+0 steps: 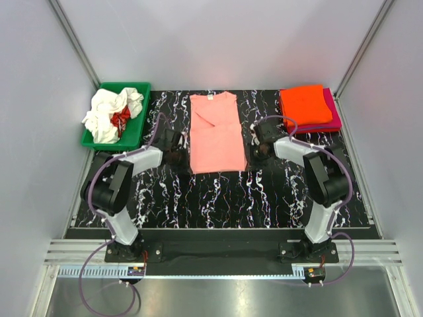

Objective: Fold and stack the t-shirts
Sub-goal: Fold the tshirt

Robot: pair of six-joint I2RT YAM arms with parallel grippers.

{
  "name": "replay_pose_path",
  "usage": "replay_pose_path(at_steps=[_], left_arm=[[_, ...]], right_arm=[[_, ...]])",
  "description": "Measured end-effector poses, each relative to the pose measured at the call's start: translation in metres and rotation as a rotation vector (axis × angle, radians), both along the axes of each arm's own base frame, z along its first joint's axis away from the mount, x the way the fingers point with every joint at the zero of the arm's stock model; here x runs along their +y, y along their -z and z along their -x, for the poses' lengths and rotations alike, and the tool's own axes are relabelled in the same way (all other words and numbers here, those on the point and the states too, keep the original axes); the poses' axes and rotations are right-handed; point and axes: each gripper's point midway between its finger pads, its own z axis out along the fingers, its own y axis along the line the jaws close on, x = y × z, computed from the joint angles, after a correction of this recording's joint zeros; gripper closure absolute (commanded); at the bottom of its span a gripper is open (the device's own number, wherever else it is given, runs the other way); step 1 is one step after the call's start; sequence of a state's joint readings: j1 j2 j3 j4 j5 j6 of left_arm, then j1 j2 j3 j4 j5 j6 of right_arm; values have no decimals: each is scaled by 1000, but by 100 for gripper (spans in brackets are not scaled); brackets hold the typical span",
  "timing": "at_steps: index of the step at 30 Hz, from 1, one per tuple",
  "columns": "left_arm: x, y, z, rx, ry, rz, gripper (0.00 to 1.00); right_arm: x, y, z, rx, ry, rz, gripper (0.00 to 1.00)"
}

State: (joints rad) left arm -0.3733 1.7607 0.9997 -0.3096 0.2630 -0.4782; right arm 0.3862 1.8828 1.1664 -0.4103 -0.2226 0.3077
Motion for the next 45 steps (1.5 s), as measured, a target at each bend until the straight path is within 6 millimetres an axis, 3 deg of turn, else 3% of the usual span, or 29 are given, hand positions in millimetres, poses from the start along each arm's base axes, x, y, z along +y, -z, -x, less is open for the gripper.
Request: replay_pose_path(at_steps=[8, 10, 12, 13, 14, 17, 20, 22, 26, 28, 32, 37, 42, 45], left_arm=[[-5, 1, 62, 34, 59, 14, 99], [-7, -1, 77, 33, 73, 26, 90], [-8, -5, 89, 29, 85, 33, 78], [-8, -7, 95, 28, 86, 39, 72], [-8, -9, 99, 26, 87, 43, 71], [-5, -20, 105, 5, 69, 58, 64], [-3, -40, 100, -45, 52, 63, 64], [-9, -59, 85, -93, 51, 79, 69], [-37, -89, 35, -182, 72, 133, 79], [-53, -92, 5, -202, 84, 155, 80], [-69, -66, -46, -173, 92, 147, 80], [-60, -31, -85, -119, 60, 113, 80], [-53, -27, -119, -142, 42, 104, 80], [-50, -25, -131, -156, 41, 103, 80]], right_arm=[[-23, -3, 72, 52, 48, -7, 100], [-26, -4, 89, 64, 70, -17, 99], [-27, -7, 104, 71, 82, -33, 90], [-27, -8, 109, 71, 91, -40, 73], [-28, -9, 114, 73, 98, -45, 68], [-32, -11, 126, 77, 126, -57, 63], [-35, -17, 133, 85, 152, -56, 65], [-36, -27, 134, 77, 165, -66, 69], [-22, -54, 124, 33, 160, -126, 89], [-3, -68, 118, 13, 125, -176, 97], [42, -78, 109, 12, 28, -255, 99], [75, -57, 104, 50, -38, -291, 100], [78, -21, 104, 107, -30, -267, 100], [75, -8, 108, 132, -24, -249, 100]])
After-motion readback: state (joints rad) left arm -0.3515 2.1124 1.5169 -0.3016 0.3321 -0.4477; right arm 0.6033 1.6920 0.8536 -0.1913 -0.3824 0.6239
